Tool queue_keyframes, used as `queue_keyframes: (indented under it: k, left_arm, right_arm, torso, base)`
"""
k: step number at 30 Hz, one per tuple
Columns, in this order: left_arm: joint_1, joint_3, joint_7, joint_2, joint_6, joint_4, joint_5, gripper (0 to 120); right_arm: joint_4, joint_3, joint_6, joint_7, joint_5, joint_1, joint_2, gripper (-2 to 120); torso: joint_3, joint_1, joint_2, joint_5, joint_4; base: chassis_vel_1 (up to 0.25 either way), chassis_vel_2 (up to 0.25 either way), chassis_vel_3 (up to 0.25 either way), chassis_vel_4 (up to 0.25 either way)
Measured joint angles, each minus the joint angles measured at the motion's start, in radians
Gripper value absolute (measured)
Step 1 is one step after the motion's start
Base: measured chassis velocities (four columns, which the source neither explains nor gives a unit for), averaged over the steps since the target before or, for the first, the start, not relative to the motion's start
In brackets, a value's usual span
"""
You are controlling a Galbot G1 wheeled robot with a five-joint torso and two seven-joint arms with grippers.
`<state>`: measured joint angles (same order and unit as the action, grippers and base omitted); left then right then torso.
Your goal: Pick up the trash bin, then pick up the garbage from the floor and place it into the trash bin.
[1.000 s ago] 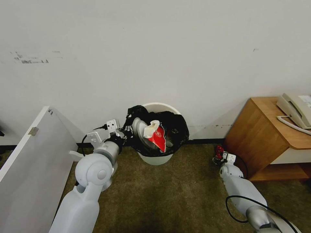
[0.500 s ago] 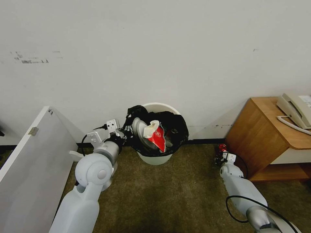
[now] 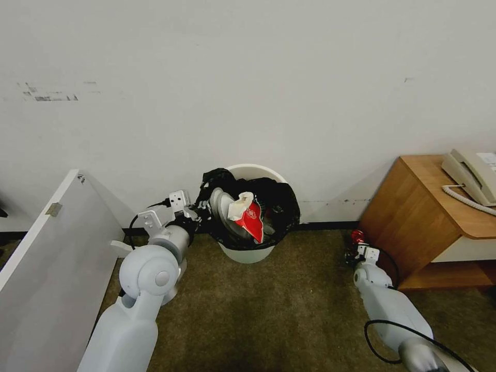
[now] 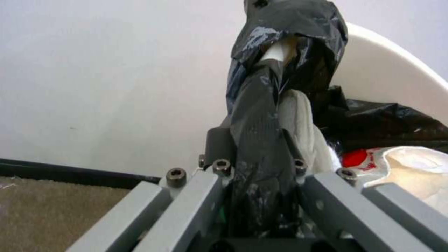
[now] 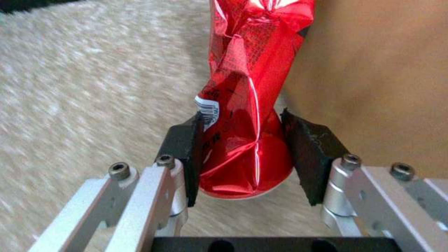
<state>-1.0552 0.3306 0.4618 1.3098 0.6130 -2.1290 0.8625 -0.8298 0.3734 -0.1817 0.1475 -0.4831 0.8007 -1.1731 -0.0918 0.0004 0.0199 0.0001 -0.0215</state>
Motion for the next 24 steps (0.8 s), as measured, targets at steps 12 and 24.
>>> queue_keyframes:
  k: [12,24]
  left_arm:
    - [0.008,-0.004,0.009,-0.002,0.002,0.002,0.011,4]
    - [-0.008,-0.003,0.077,-0.003,0.047,-0.019,0.049,4]
  right_arm:
    - [-0.266,0.004,-0.015,0.015,0.000,0.190,0.121,39]
    - [-0.566,0.039,0.001,0.028,0.056,0.335,0.189,39]
  torso:
    - [0.000,0.000,0.000,0.0002,0.0000]
    - [0.000,0.000,0.000,-0.0004,0.0002]
  base:
    - [0.000,0.000,0.000,0.000]
    - [0.000,0.000,0.000,0.000]
